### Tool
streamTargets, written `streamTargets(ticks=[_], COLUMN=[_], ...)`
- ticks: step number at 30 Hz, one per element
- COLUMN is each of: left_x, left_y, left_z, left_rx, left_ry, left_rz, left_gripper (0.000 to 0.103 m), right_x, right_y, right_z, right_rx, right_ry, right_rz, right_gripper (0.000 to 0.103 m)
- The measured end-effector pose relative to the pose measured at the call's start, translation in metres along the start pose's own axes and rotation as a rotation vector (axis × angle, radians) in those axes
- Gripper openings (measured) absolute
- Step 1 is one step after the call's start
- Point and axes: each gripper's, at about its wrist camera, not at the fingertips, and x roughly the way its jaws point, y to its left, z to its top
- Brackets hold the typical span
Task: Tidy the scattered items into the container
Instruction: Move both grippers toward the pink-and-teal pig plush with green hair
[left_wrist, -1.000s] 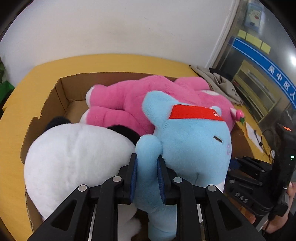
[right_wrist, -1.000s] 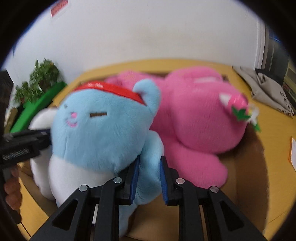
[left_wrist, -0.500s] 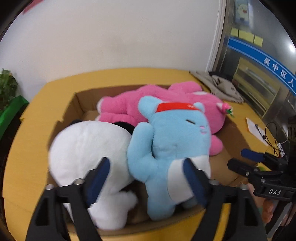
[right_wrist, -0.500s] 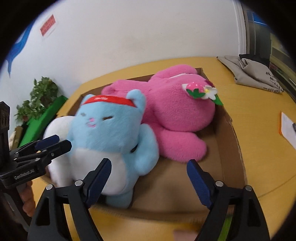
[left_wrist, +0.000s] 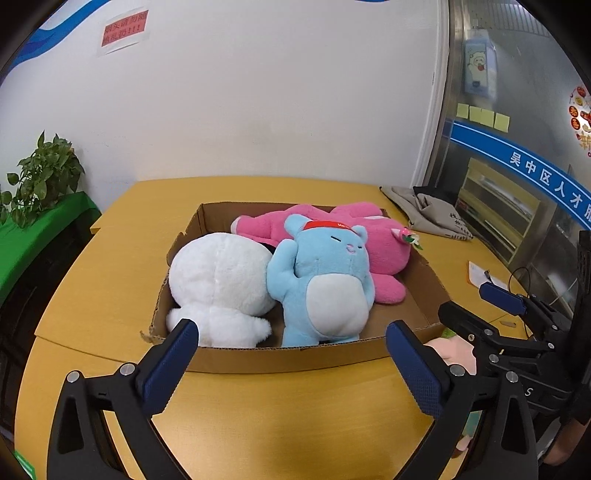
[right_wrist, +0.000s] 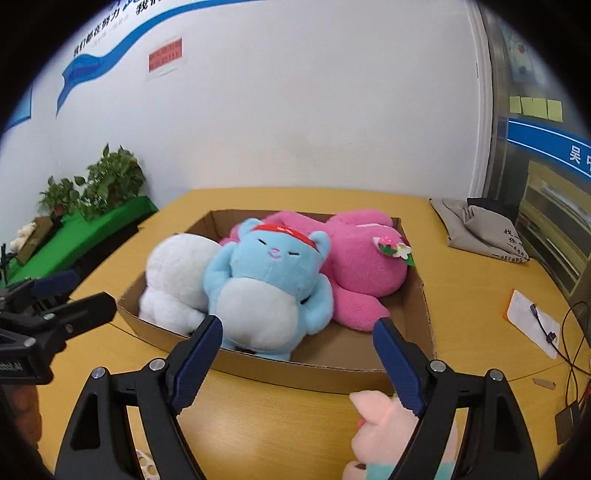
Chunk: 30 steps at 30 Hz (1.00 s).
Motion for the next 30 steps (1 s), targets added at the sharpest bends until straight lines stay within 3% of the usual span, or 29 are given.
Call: streamTargets(ticks=[13, 30], left_x=[-0.01, -0.002], left_y=[0.001, -0.005], left_z=[-0.012, -0.02], left_rx=[-0.015, -0.008], left_ry=[0.021, 0.037], left_rz=[-0.012, -0.055], left_gripper=[0.103, 0.103], right_x=[-0.023, -0.009], right_y=[0.006, 0.005], right_z=[-0.009, -0.016], right_rx=[-0.006, 0.01], right_ry=[-0.003, 0.035], right_rz=[-0.042, -0.022], right_gripper=[0.084, 0.084])
